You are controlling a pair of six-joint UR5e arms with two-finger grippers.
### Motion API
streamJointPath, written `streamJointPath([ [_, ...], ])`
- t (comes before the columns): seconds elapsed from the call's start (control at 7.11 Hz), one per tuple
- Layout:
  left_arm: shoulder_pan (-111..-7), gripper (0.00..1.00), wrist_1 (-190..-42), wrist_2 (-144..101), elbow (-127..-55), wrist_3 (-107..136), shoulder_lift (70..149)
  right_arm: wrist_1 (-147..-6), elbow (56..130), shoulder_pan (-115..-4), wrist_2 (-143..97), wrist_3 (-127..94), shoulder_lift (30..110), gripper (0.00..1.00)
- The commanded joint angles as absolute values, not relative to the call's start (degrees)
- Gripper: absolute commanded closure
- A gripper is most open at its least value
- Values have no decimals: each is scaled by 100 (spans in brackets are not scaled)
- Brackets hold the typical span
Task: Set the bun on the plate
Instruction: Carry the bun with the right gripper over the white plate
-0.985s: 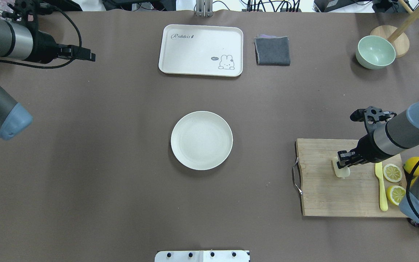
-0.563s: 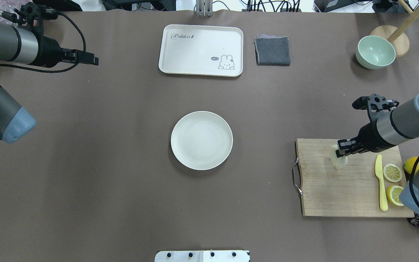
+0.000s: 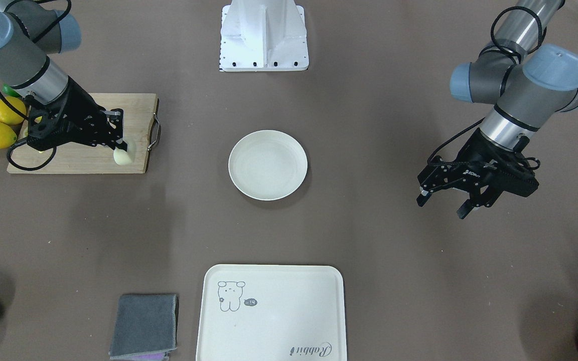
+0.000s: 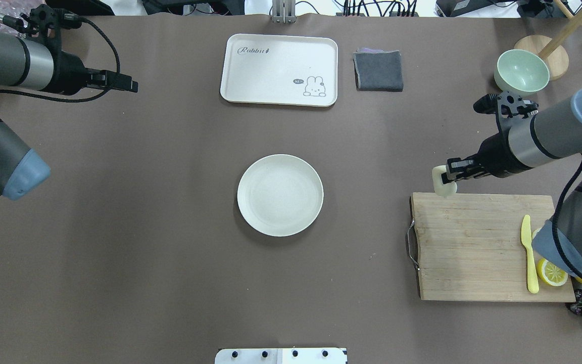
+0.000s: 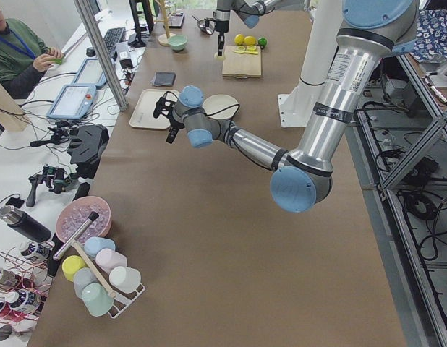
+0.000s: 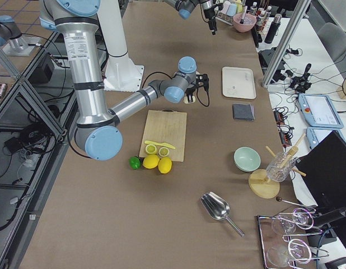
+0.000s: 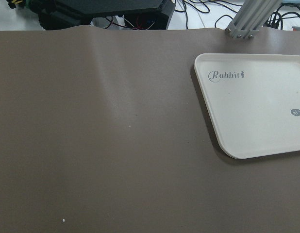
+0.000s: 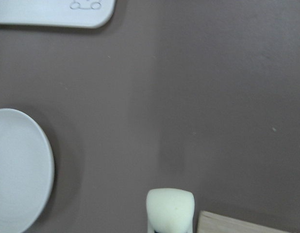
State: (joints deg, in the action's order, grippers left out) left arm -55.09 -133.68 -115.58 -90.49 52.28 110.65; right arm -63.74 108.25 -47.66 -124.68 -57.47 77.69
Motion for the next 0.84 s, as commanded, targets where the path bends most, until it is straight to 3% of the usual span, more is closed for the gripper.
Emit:
streamJointPath([
  [0.0, -5415, 2, -13377, -11532, -8808, 5221, 11205, -6390, 10461, -4624, -12314, -5889, 6938, 100],
  [0.7, -5300, 2, -13605, -11522, -8727, 5273, 11285, -6390, 9662, -3394, -10953, -6431, 5558, 100],
])
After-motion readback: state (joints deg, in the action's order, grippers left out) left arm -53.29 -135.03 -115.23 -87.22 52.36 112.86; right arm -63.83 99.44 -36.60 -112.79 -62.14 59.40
